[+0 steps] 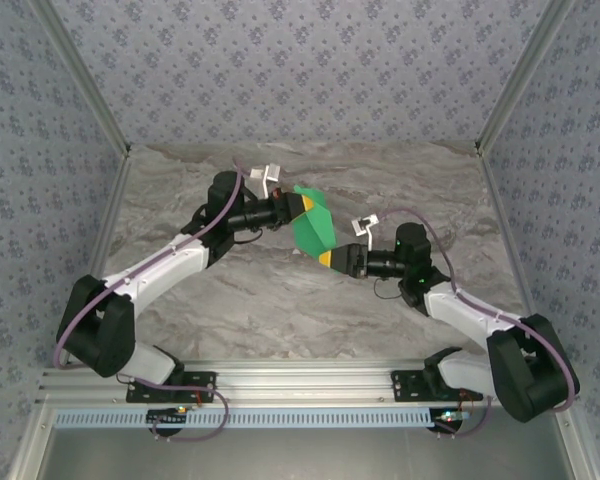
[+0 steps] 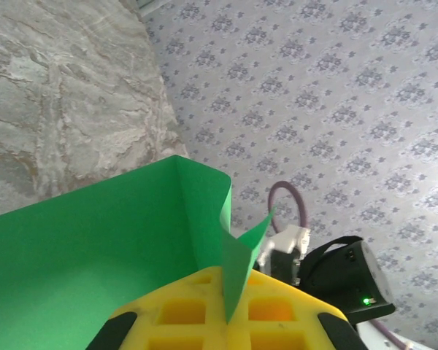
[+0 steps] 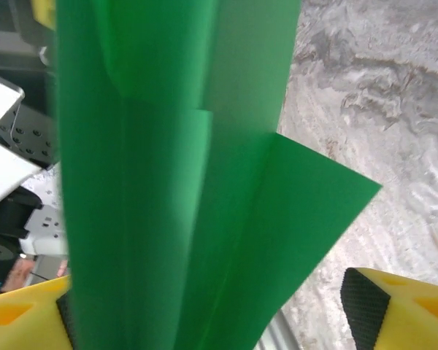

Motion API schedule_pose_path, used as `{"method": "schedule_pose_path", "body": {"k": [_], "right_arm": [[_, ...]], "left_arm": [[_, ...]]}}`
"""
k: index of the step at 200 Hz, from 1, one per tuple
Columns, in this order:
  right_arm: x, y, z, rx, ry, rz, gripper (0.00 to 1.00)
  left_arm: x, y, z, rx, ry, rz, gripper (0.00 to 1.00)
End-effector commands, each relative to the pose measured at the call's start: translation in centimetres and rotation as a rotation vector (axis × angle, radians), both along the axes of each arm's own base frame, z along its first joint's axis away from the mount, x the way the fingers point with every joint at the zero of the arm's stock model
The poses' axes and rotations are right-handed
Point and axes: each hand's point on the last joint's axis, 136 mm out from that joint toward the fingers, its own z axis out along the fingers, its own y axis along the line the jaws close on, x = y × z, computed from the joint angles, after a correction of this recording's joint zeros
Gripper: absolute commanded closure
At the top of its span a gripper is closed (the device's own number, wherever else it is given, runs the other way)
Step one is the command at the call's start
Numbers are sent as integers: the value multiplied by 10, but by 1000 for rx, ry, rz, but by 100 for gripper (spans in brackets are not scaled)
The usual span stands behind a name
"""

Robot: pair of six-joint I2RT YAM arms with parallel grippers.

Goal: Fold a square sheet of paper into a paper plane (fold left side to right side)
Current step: Turn over the paper at the center of the table.

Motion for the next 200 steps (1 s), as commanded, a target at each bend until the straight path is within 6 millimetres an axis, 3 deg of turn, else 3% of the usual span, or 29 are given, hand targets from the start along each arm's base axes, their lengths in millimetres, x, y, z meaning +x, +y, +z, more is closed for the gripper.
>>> {"method": "schedule_pose_path", "body": {"k": [1, 62, 200], "right_arm": [[3, 6, 29, 63, -41, -2, 23], [-2, 5, 37, 74, -22, -14, 61], [-7, 4, 35, 35, 8, -11, 86]], "left_arm": [[-11, -1, 29, -65, -60, -33, 100], [-14, 4, 22, -40, -81, -27, 100], [-13, 4, 6, -6, -79, -26, 100]]}}
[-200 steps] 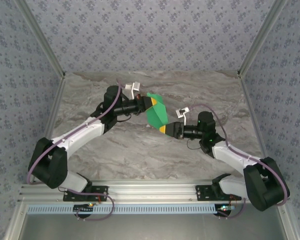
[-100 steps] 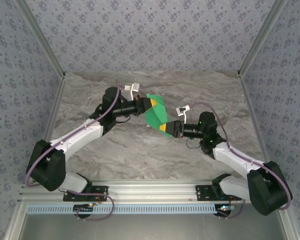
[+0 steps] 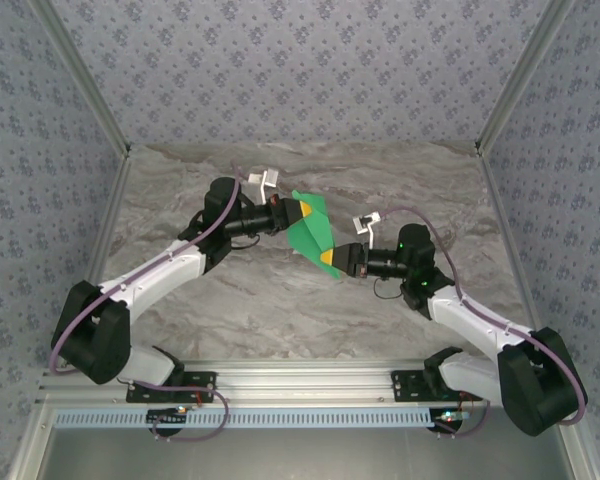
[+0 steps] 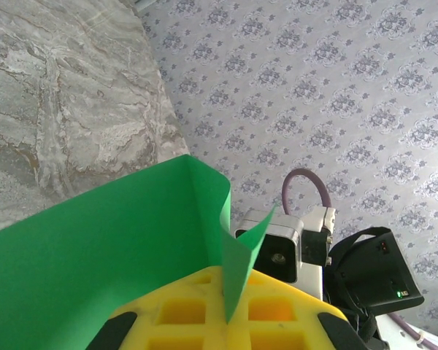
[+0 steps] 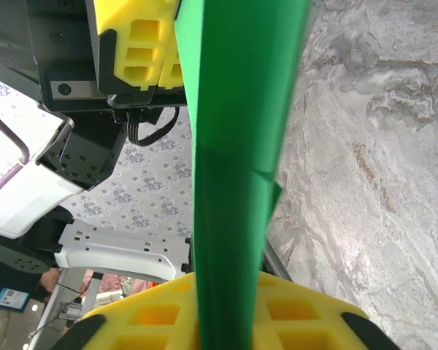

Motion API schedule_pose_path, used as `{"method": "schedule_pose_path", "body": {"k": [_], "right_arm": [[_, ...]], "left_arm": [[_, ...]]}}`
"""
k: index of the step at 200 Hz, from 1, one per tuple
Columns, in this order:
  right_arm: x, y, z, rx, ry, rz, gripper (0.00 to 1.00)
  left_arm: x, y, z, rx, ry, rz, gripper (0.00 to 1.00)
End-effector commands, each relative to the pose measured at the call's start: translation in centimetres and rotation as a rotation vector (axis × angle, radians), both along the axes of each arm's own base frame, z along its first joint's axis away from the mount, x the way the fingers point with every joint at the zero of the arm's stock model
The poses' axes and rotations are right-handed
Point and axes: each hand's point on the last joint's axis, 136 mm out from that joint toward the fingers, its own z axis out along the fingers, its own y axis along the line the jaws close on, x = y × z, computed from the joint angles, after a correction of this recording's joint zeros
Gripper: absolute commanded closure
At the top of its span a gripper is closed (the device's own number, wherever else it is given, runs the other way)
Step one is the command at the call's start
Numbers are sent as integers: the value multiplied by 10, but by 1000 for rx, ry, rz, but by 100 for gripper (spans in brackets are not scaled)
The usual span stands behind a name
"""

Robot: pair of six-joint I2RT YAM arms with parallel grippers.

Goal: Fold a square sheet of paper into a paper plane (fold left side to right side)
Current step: Turn over the paper at the center of the table.

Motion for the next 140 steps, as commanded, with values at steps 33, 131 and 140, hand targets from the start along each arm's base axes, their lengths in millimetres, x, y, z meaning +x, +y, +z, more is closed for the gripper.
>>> {"method": "schedule_pose_path", "body": {"k": [33, 131, 140], "right_arm": [[-1, 3, 5, -46, -26, 6, 93], [6, -68, -63, -1086, -275, -211, 100], [10, -76, -64, -1237, -331, -225, 100]], "left_arm": [[2, 3, 2, 23, -44, 2, 84], [-16, 133, -41, 532, -95, 394, 39], [-20, 143, -39, 548, -104, 427, 38]]}}
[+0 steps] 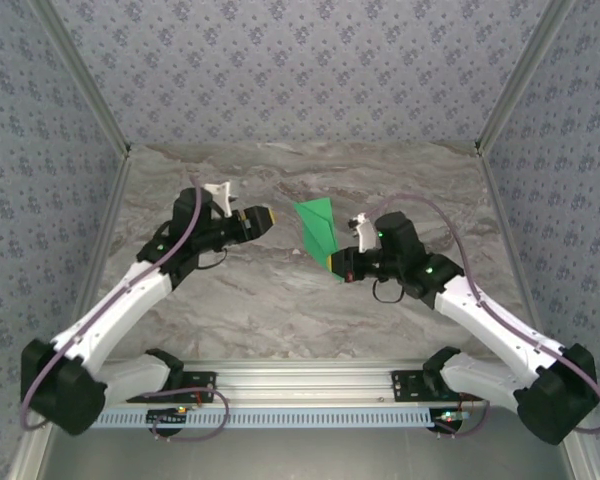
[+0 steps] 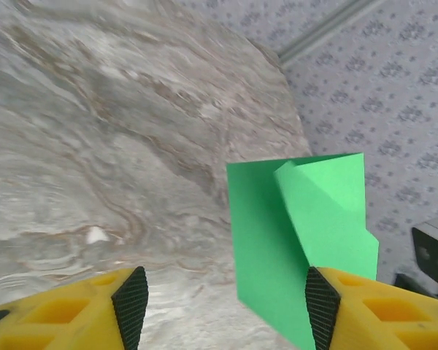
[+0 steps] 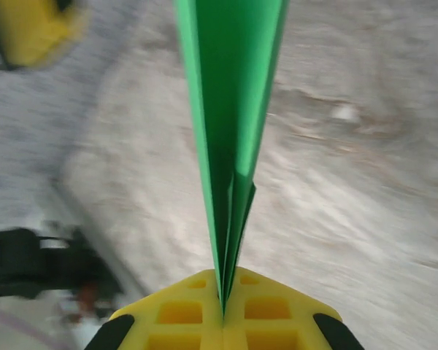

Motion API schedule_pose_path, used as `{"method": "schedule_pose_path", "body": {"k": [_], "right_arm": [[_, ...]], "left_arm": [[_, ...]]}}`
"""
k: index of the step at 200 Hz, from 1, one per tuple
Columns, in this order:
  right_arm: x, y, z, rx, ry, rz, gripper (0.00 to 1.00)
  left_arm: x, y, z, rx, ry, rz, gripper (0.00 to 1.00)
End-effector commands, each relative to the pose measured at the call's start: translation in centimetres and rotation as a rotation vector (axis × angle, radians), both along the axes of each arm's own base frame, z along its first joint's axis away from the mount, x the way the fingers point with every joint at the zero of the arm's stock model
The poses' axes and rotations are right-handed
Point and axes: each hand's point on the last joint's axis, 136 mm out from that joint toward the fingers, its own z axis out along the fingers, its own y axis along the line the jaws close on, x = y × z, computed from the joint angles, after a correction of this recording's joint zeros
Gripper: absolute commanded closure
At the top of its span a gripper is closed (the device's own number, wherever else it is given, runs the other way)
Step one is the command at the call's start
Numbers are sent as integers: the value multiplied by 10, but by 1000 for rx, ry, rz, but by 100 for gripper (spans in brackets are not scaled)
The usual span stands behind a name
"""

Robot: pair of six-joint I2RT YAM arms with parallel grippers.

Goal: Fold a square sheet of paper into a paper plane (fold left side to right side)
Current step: Turn over the paper at the center of the table.

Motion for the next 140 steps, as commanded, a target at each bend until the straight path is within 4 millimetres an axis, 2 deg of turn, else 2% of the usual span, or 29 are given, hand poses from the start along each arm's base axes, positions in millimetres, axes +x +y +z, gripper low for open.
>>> {"method": "schedule_pose_path", "body": {"k": [1, 20, 43, 52, 73, 89, 104, 140], "right_arm": [[5, -61, -34, -598, -118, -95, 100], [13, -74, -36, -888, -190, -118, 100], [19, -76, -46, -1215, -244, -93, 100], [25, -69, -41, -1304, -279, -105, 100], [29, -54, -55, -1531, -329, -44, 100], [31, -41, -69, -1647, -356, 7, 100], [31, -29, -91, -1725, -363, 68, 99], [23, -10, -126, -1769, -355, 172, 96]], "left_arm": [[-13, 40, -20, 173, 1, 114, 38], [-23, 60, -17, 201, -20, 181, 38], [-34, 81, -13, 229, -43, 255, 37], [-37, 87, -11, 234, -50, 275, 36], [-43, 96, -8, 229, -67, 304, 33], [-45, 98, -8, 232, -65, 309, 32], [-46, 100, -10, 240, -59, 314, 32], [-47, 101, -13, 247, -50, 313, 32]]}}
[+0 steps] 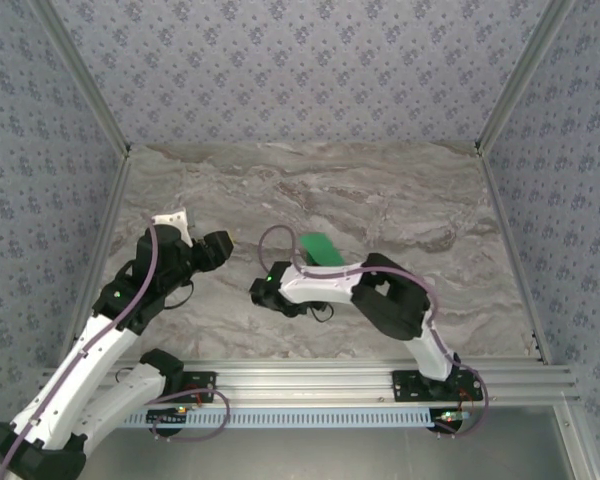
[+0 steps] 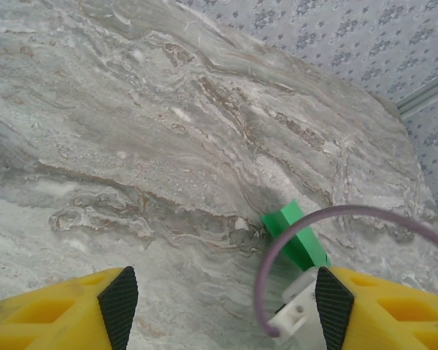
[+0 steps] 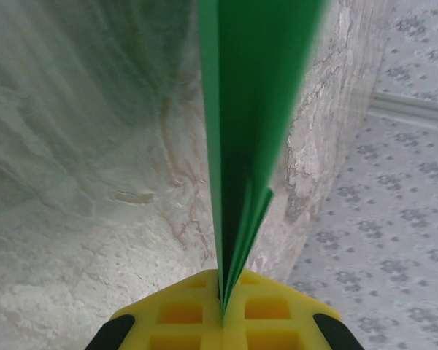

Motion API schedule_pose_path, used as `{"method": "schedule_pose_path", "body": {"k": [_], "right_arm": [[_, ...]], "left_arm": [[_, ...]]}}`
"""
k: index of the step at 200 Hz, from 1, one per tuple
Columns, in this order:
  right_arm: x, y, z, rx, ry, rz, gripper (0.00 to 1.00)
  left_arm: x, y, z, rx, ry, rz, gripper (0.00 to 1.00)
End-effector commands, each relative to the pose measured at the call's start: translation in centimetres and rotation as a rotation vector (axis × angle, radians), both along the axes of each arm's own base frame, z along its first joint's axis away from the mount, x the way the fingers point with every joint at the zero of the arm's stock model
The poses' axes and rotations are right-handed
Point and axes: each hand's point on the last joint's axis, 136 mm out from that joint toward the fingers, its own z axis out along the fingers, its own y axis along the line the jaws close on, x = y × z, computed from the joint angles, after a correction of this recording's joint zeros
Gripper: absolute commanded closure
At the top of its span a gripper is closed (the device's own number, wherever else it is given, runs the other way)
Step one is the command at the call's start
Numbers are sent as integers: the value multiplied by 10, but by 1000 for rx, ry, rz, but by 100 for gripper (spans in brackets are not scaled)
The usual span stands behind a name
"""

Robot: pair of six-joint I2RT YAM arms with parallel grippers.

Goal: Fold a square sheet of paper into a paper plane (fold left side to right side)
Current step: Turn over the paper at the center of the table.

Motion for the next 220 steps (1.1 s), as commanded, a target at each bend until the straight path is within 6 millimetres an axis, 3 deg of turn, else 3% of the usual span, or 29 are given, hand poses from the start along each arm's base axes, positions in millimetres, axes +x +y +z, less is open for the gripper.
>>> {"method": "schedule_pose_path", "body": {"k": [1, 21, 62, 86, 98, 120, 153, 179, 220], "right_arm": [[0, 5, 5, -66, -8, 43, 96], [-12, 16, -10, -21, 68, 70, 88], [-47, 45, -23, 197, 247, 114, 55], [-63, 57, -8, 394, 300, 116, 38], [-68, 61, 9, 509, 305, 124, 29], [-71, 60, 39, 748, 315, 116, 18], [-62, 41, 67, 1162, 350, 29, 8], [-41, 24, 90, 1485, 328, -37, 5], [-22, -8, 86, 1756, 328, -191, 5]], "left_arm": [[-1, 7, -3, 30, 1, 16, 32], [-1, 6, -6, 31, 7, 15, 31], [3, -2, -26, 23, 69, -1, 30], [7, -10, -45, -4, 133, -15, 29], [10, -19, -55, -41, 159, -38, 28], [14, -55, -67, -161, 171, -183, 28], [18, -93, -87, -237, 212, -314, 28], [19, -123, -105, -259, 258, -369, 27], [24, -172, -137, -271, 338, -446, 28]]}}
